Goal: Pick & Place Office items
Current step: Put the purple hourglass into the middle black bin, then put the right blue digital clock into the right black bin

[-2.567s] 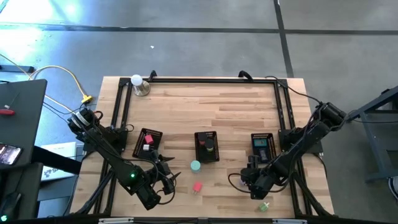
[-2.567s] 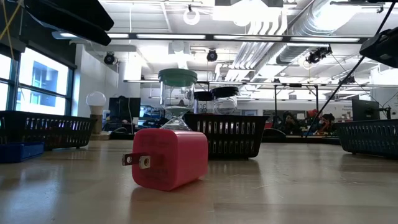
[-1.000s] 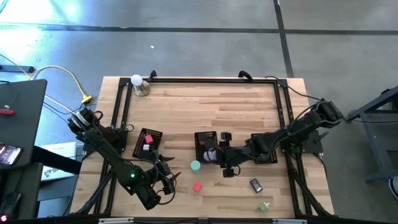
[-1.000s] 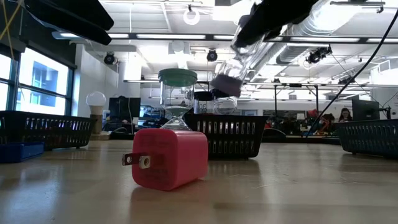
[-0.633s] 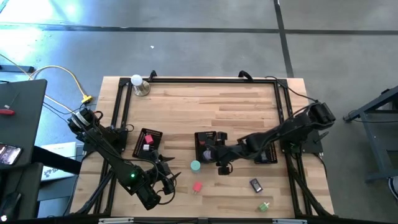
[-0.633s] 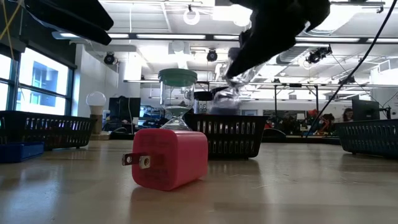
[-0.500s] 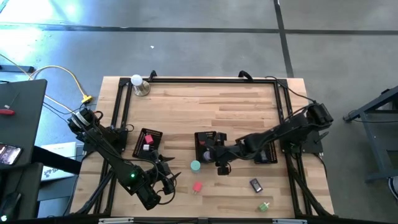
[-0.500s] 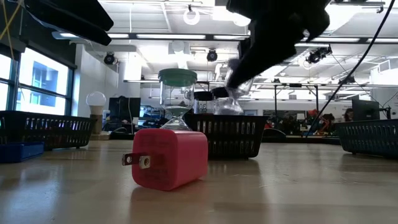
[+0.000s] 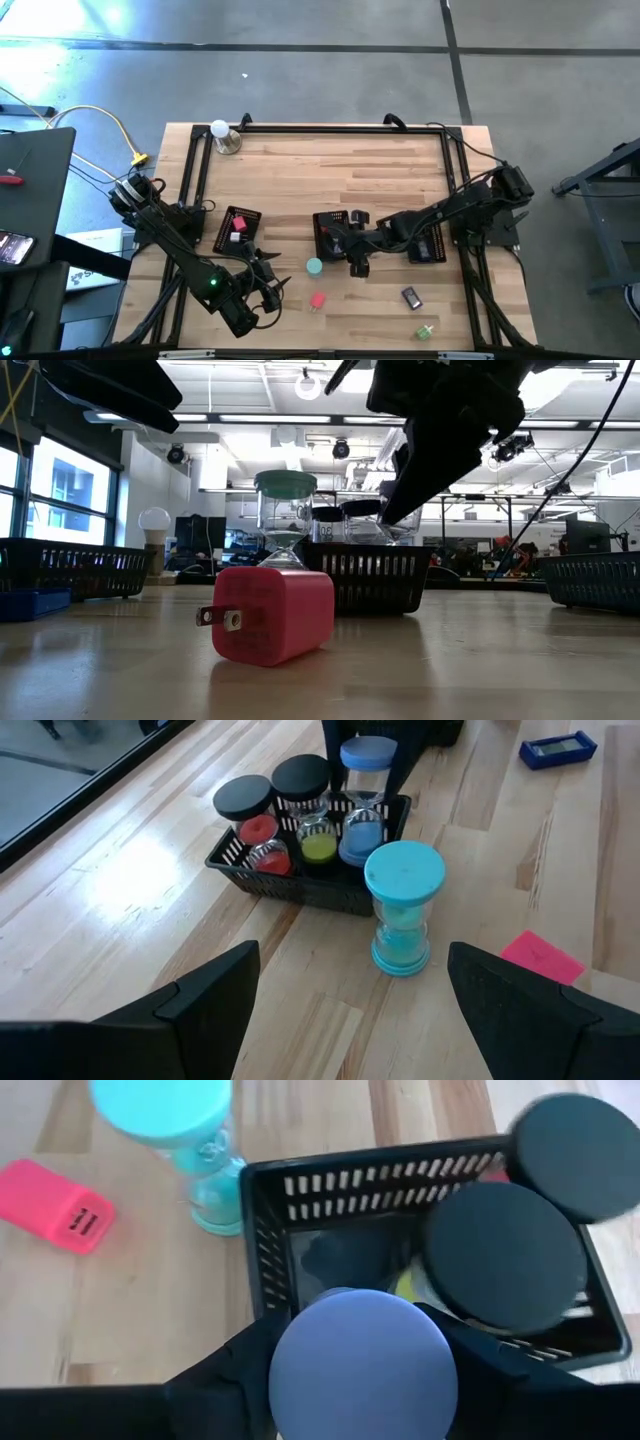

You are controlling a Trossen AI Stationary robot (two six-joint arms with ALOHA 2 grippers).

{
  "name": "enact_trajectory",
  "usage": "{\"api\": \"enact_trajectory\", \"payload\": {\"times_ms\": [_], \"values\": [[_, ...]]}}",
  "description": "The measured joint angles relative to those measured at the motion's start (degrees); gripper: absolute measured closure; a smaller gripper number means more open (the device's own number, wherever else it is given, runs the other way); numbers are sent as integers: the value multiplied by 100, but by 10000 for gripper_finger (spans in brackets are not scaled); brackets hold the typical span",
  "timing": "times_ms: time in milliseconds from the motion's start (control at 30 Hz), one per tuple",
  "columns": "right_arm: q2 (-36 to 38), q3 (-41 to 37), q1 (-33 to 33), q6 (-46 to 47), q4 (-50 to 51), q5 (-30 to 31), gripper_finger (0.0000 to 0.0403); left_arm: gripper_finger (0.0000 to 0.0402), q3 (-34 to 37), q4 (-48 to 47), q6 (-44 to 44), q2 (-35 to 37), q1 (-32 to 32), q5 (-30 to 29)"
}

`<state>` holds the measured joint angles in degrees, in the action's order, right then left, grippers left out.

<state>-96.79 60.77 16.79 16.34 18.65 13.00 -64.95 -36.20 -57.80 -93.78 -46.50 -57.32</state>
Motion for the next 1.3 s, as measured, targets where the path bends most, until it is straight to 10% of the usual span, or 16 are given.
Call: {"api": "enact_trajectory", "payload": {"times_ms": [533,1300], "values": [[0,0,-8,13,-194,-138,119,86,0,2,0,0,0,-5],[1075,-8,500,435,485,-565,114,86,0,2,-1,0,-1,2]]}}
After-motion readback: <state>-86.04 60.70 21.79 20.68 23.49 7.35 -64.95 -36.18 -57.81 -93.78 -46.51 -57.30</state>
